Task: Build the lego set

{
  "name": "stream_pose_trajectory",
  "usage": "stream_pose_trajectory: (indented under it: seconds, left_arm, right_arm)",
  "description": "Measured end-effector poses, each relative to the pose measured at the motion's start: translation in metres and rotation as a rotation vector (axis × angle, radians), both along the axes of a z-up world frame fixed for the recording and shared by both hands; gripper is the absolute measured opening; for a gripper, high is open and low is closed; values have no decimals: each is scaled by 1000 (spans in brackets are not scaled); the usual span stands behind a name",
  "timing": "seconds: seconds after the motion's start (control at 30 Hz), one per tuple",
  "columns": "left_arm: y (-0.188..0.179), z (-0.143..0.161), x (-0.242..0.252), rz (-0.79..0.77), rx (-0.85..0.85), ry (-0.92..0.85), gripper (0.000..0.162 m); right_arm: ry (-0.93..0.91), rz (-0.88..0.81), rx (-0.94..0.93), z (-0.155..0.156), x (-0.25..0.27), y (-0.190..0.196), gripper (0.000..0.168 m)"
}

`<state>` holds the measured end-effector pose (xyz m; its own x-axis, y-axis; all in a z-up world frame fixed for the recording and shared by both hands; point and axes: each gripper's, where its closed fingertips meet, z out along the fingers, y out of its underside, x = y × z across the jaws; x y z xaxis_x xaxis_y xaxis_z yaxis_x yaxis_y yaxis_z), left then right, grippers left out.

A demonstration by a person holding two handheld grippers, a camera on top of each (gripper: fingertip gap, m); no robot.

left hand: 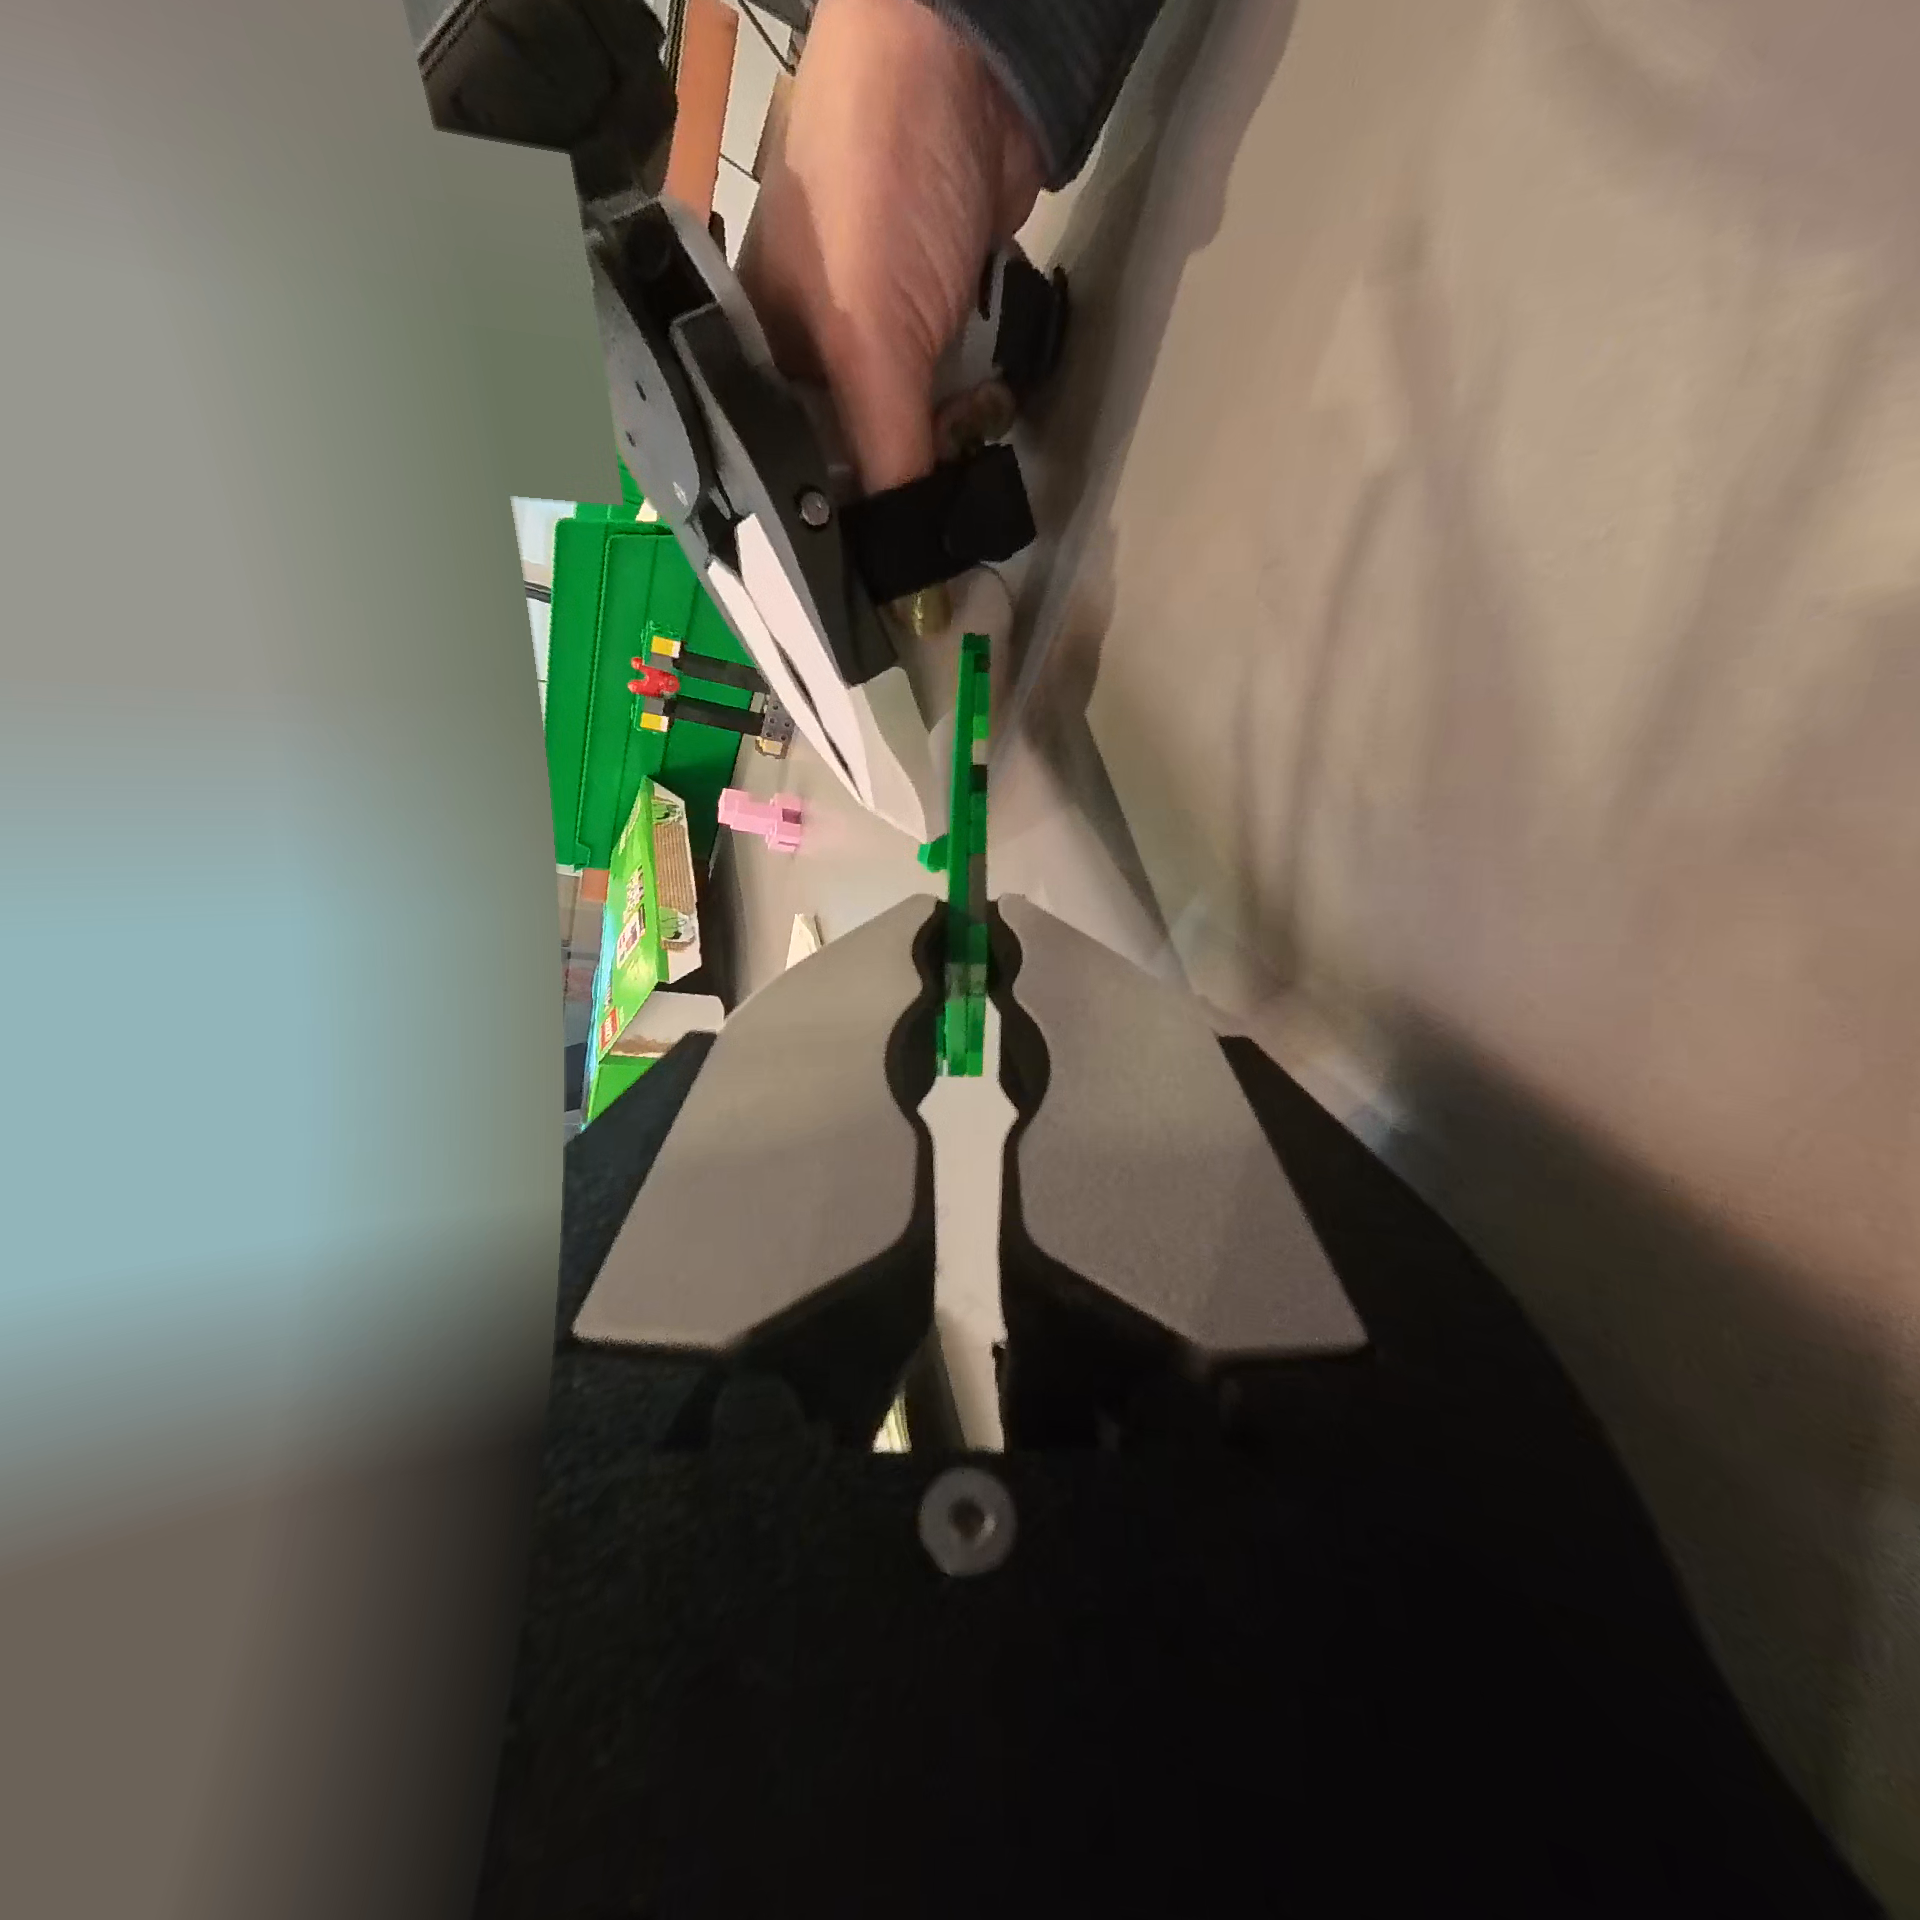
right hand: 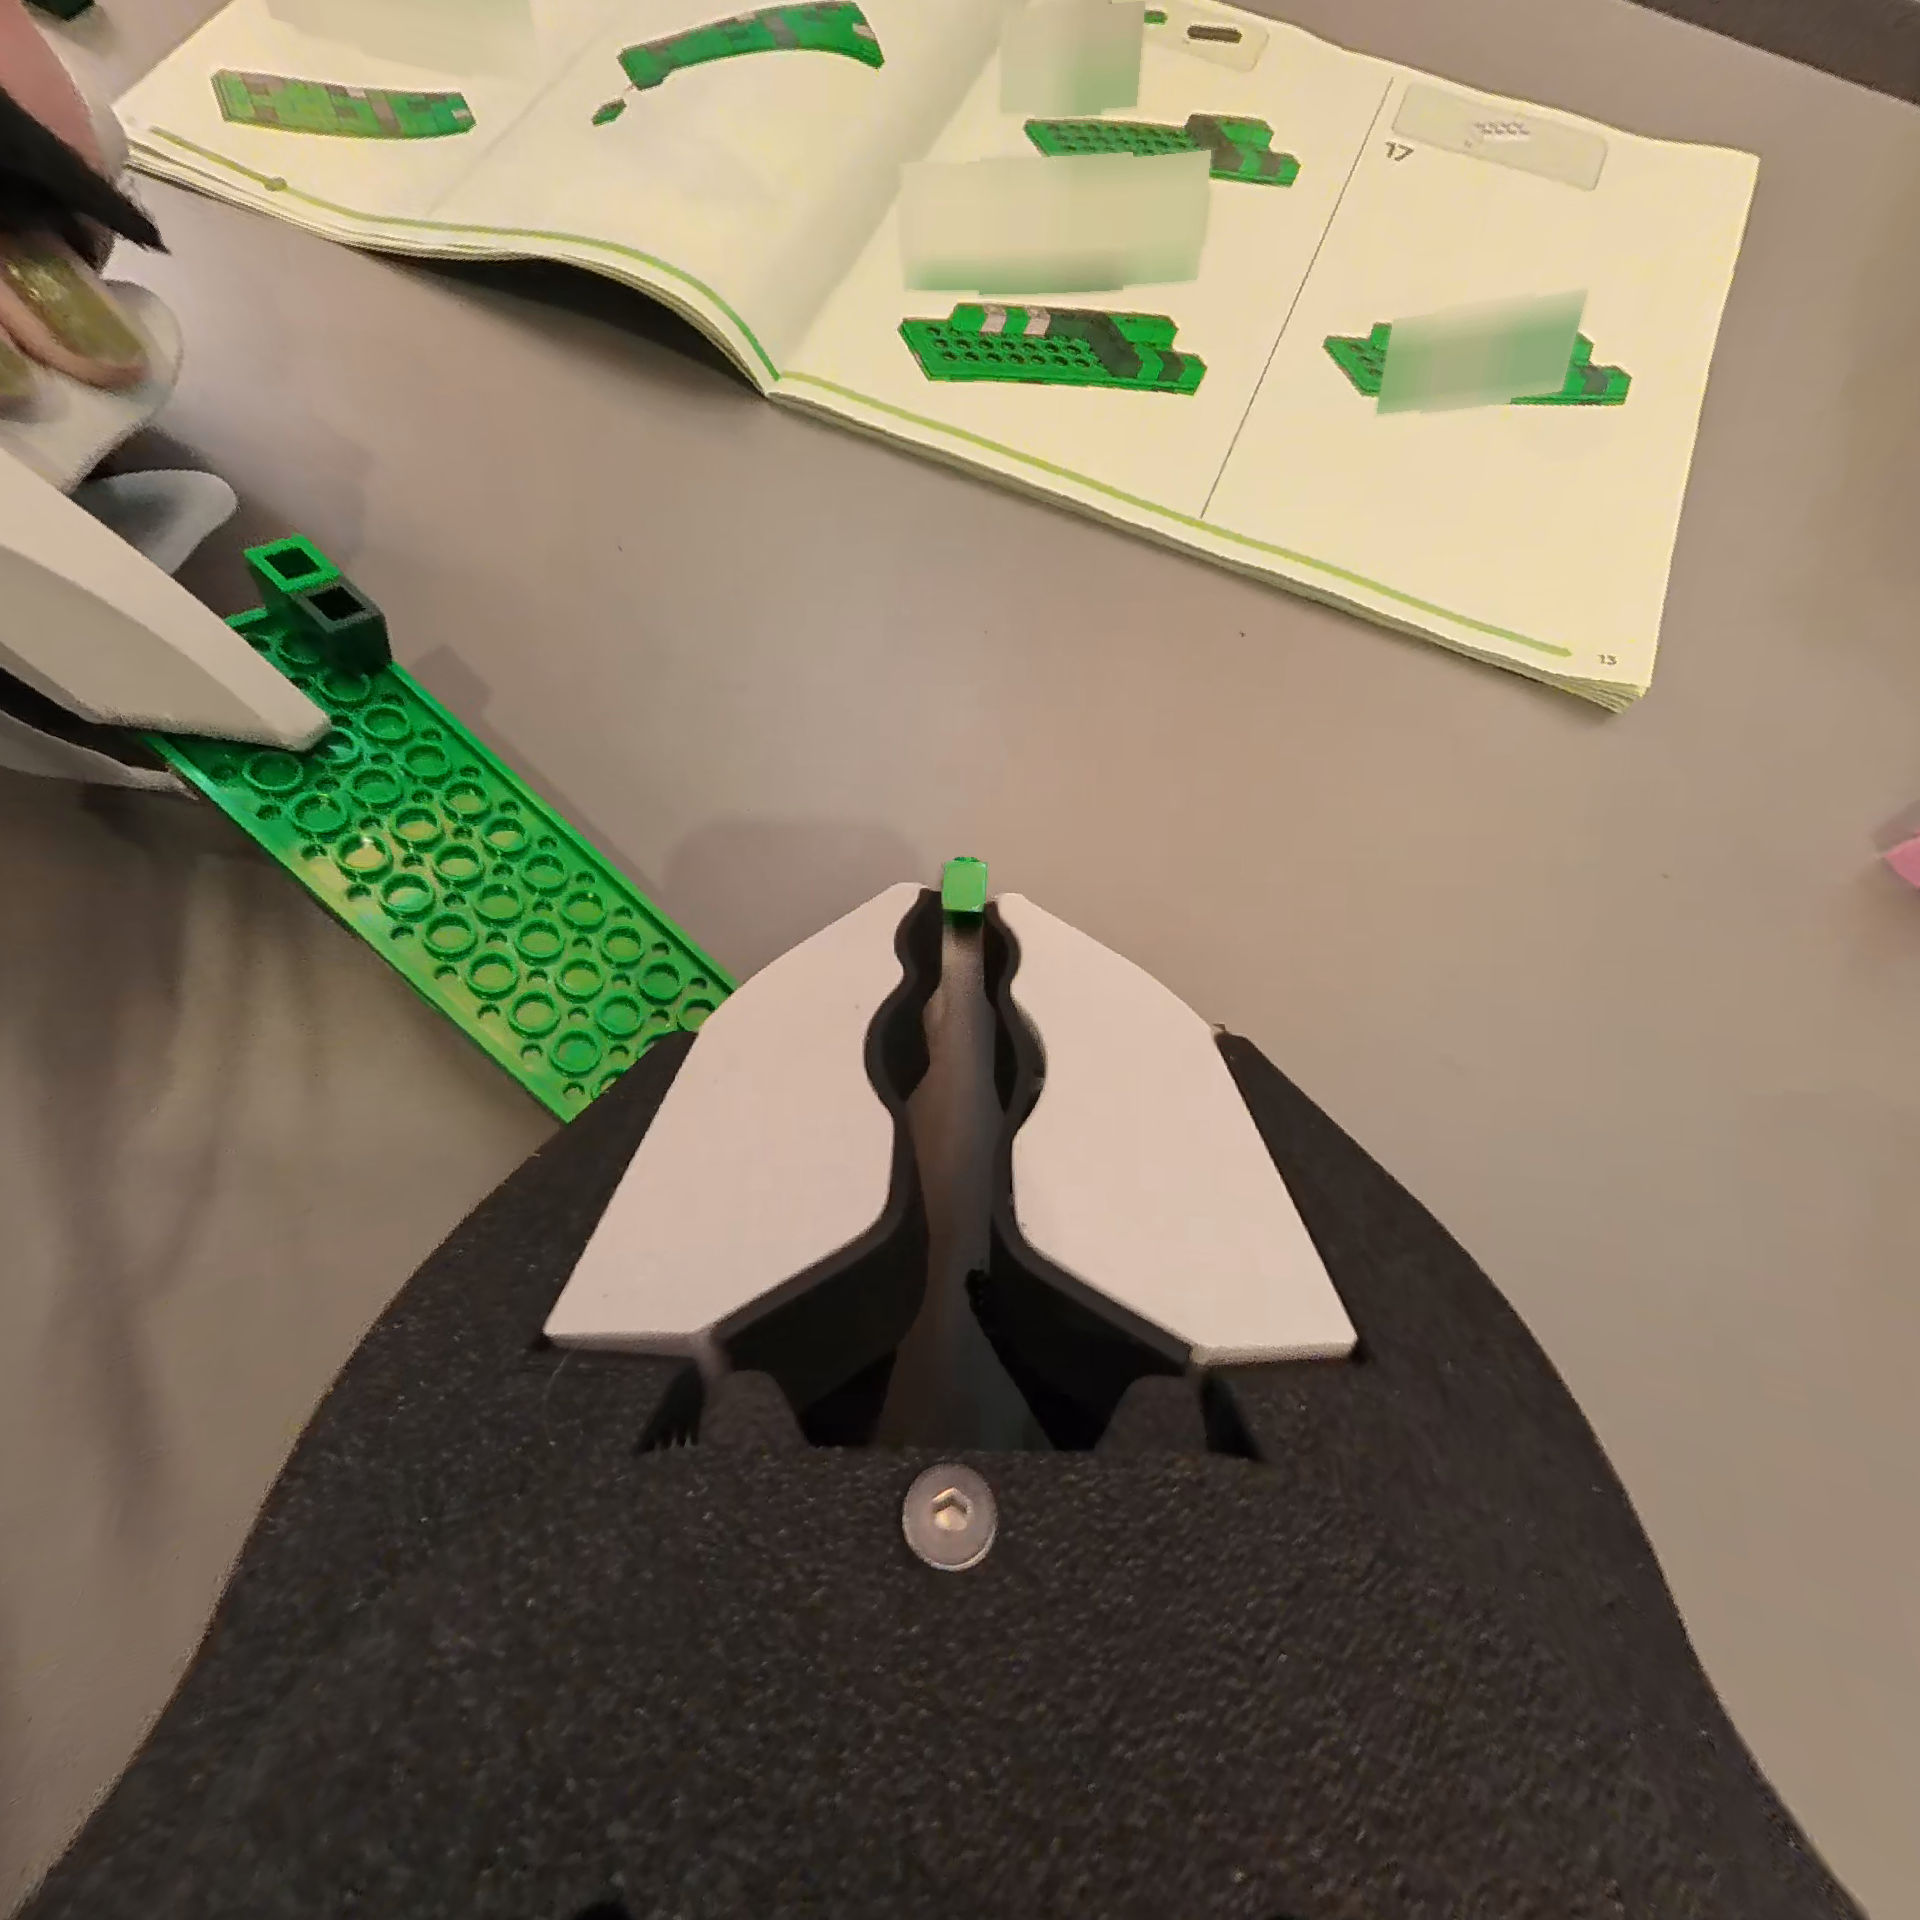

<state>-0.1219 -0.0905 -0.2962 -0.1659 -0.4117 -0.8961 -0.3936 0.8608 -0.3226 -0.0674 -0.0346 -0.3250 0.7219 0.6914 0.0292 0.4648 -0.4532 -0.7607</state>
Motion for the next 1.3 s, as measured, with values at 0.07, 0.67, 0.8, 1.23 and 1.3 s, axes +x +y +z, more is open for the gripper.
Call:
stream_pose_trajectory:
  seconds: [0.07,0.67,0.8,1.23,1.3]
  left_arm:
    - [0,-1,0,-1,-1,3,6]
    - [-13,-7,-8,-35,84,62,6]
    - [-19,-7,-12,-44,108,69,6]
    - [-25,-6,-19,-47,108,71,6]
    - [-25,-6,-20,-47,104,71,6]
  right_arm:
    - [-6,10,6,0,-1,0,0]
    - [83,-11,-27,6,-15,7,16]
    - [33,-30,-27,1,-21,10,16]
    - [-94,68,-30,1,-31,6,7]
    - [-112,204,-44,10,-38,-3,7]
